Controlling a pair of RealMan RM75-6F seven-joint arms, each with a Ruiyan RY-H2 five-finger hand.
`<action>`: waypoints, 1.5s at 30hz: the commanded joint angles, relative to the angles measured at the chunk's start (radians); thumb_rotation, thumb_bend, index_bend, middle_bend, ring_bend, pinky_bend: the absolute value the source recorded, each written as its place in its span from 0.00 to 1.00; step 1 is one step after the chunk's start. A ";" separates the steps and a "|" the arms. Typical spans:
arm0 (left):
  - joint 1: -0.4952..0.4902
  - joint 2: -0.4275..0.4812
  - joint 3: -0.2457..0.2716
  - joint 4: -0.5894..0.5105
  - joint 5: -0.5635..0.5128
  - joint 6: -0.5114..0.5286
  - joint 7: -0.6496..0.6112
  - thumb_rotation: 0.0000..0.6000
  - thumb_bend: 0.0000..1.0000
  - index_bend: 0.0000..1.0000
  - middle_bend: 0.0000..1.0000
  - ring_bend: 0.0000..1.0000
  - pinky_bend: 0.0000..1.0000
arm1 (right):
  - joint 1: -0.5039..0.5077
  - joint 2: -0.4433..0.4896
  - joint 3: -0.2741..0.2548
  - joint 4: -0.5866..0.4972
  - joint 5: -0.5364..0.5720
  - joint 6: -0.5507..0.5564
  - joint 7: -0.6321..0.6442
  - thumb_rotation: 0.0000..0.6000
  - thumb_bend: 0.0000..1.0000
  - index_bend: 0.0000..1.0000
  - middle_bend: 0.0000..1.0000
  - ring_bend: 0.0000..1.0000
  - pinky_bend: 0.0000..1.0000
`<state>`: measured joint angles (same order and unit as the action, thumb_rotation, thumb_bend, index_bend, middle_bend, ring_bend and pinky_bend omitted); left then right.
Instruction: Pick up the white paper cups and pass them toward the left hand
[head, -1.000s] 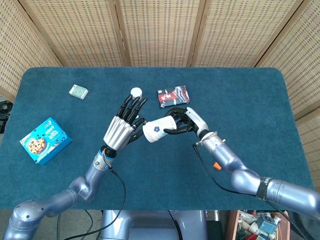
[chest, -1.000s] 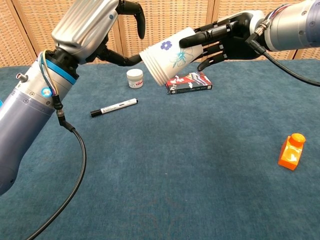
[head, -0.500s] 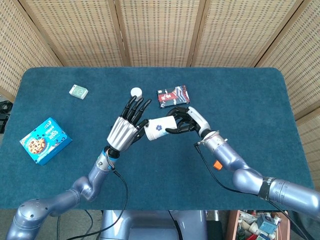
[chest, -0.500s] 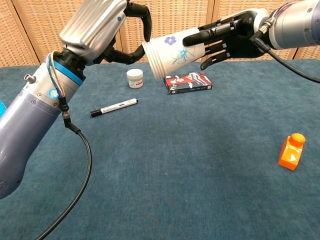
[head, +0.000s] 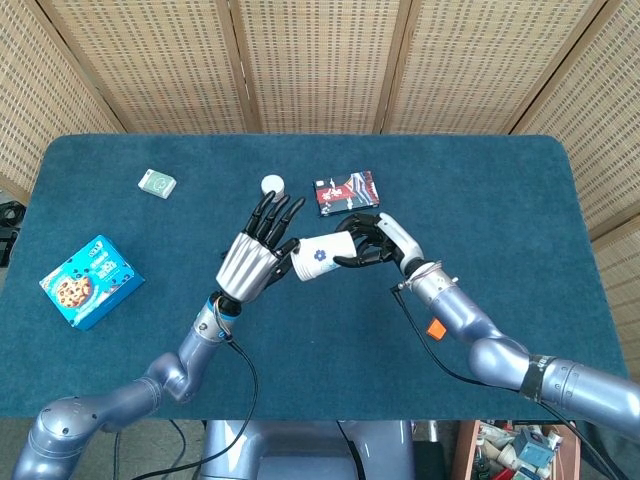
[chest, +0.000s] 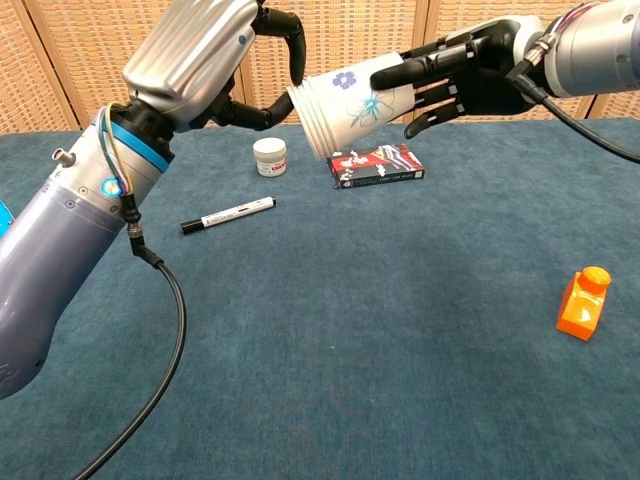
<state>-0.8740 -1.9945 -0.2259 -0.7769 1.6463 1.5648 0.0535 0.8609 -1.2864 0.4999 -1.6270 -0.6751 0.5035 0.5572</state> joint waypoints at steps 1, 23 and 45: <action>0.015 0.010 0.013 0.003 0.003 0.012 -0.004 1.00 0.55 0.66 0.00 0.00 0.00 | -0.006 0.009 0.007 0.006 -0.002 0.001 0.007 1.00 0.52 0.55 0.58 0.43 0.56; 0.150 0.322 0.190 -0.003 0.058 -0.060 -0.093 1.00 0.55 0.67 0.00 0.00 0.00 | -0.067 0.035 -0.109 0.149 -0.192 0.134 -0.178 1.00 0.52 0.55 0.58 0.43 0.56; 0.073 0.645 0.241 -0.516 -0.134 -0.635 0.260 1.00 0.55 0.47 0.00 0.00 0.00 | -0.106 -0.105 -0.302 0.396 -0.454 0.402 -0.545 1.00 0.48 0.47 0.47 0.38 0.52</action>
<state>-0.7951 -1.3560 0.0228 -1.2787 1.5299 0.9446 0.2938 0.7576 -1.3911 0.2062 -1.2380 -1.1175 0.8999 0.0242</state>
